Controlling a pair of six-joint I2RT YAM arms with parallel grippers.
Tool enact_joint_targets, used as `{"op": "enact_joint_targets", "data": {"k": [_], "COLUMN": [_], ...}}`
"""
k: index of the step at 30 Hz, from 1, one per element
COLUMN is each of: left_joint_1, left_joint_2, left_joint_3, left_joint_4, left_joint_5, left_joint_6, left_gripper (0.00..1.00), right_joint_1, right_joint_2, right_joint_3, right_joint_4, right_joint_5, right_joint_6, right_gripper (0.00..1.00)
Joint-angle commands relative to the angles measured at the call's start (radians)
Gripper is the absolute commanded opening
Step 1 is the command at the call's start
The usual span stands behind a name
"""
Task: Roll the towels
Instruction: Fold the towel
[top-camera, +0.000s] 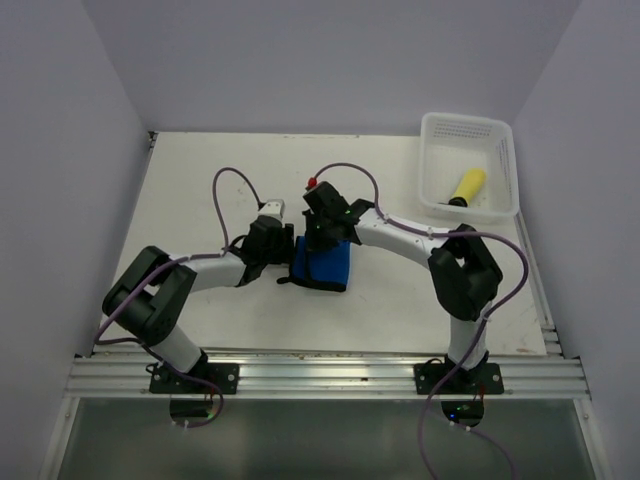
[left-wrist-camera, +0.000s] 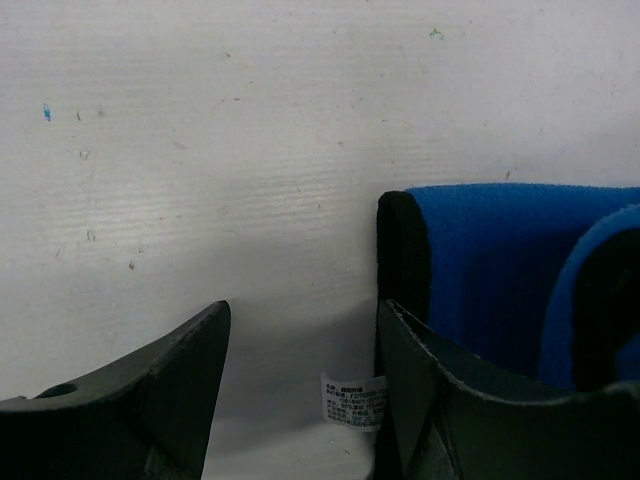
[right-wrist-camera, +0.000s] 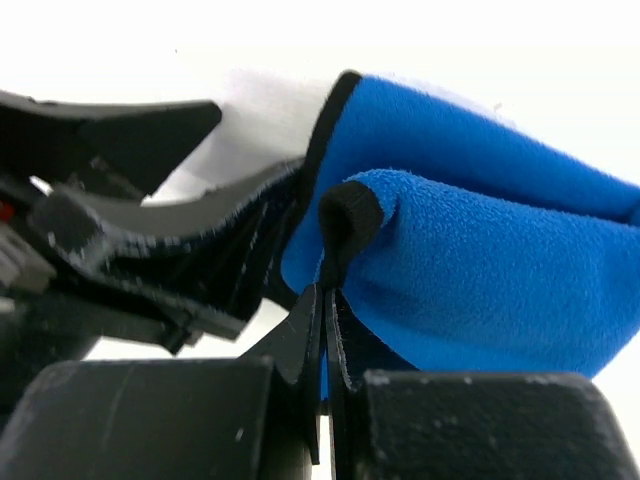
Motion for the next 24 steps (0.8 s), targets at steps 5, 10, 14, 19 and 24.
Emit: {"op": "enact_joint_targets", "data": {"k": [5, 10, 14, 19, 24], "left_joint_1": [0.004, 0.006, 0.004, 0.006, 0.004], "left_joint_2": [-0.028, -0.034, -0.037, -0.039, -0.069], "left_joint_3": [-0.022, -0.029, -0.034, -0.041, -0.046], "left_joint_4": [0.016, 0.019, 0.02, 0.025, 0.006], "left_joint_5": [-0.011, -0.007, -0.007, -0.001, -0.024], "left_joint_6": [0.014, 0.014, 0.017, 0.017, 0.022], "left_gripper": [0.66, 0.66, 0.66, 0.66, 0.66], "right_joint_1": [0.006, 0.006, 0.006, 0.006, 0.003], "right_joint_2": [0.079, 0.128, 0.162, 0.197, 0.186], "right_joint_3": [0.091, 0.117, 0.157, 0.202, 0.219], "right_joint_4": [0.03, 0.036, 0.028, 0.021, 0.002], "right_joint_5": [-0.026, -0.012, -0.008, -0.015, 0.006], "right_joint_6": [0.011, 0.02, 0.02, 0.028, 0.025], "right_gripper": [0.0, 0.0, 0.0, 0.08, 0.27]}}
